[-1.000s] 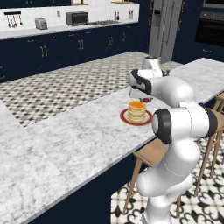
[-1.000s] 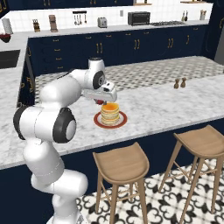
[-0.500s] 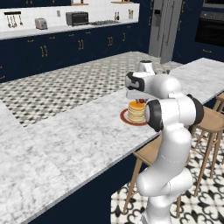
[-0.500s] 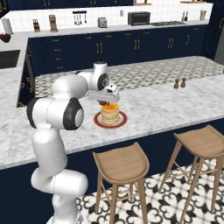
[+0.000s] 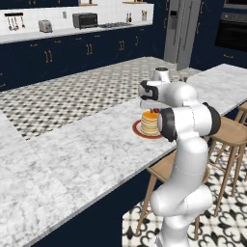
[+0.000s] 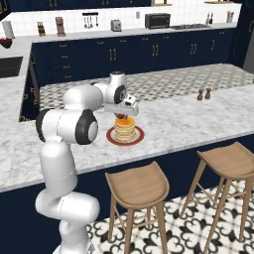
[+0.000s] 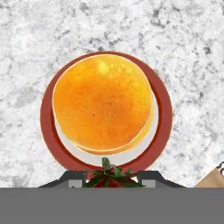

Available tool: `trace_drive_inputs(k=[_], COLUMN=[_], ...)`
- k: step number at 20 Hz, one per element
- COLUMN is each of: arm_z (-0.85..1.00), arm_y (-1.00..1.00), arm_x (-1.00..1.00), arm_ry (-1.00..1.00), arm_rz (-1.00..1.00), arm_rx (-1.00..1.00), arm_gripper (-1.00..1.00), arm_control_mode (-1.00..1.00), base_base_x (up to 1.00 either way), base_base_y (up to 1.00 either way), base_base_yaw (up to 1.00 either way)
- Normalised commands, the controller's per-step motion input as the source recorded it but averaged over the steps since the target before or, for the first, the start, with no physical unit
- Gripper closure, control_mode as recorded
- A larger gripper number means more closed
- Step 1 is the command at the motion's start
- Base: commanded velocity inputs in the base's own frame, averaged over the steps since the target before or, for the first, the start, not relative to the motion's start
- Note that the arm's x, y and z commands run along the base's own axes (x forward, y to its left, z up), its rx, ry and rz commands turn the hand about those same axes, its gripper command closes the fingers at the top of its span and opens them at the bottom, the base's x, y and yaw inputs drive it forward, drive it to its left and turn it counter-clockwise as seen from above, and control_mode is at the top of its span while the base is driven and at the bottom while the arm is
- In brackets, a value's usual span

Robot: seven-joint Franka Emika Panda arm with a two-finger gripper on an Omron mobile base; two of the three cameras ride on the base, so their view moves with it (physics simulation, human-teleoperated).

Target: Take the strawberry from the fridge and place it on top of the pancake, located on the dining counter.

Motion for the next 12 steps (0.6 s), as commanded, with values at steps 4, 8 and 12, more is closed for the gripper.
trace_drive_inputs(k=[4, 8, 12], arm_z=[-0.03, -0.12, -0.22], arm_y=[-0.09, 0.0, 0.0], arm_x=[0.44, 0.36, 0.21], arm_ry=[0.0, 0.0, 0.0], arm_rz=[0.0, 0.0, 0.0], arm_rx=[0.0, 0.0, 0.0], arm_gripper=[1.0, 1.0, 1.0], arm_control_mode=[-1.0, -1.0, -1.0], base_base_x=[0.0, 0.0, 0.0], base_base_y=[0.0, 0.0, 0.0], base_base_yaw=[0.0, 0.0, 0.0])
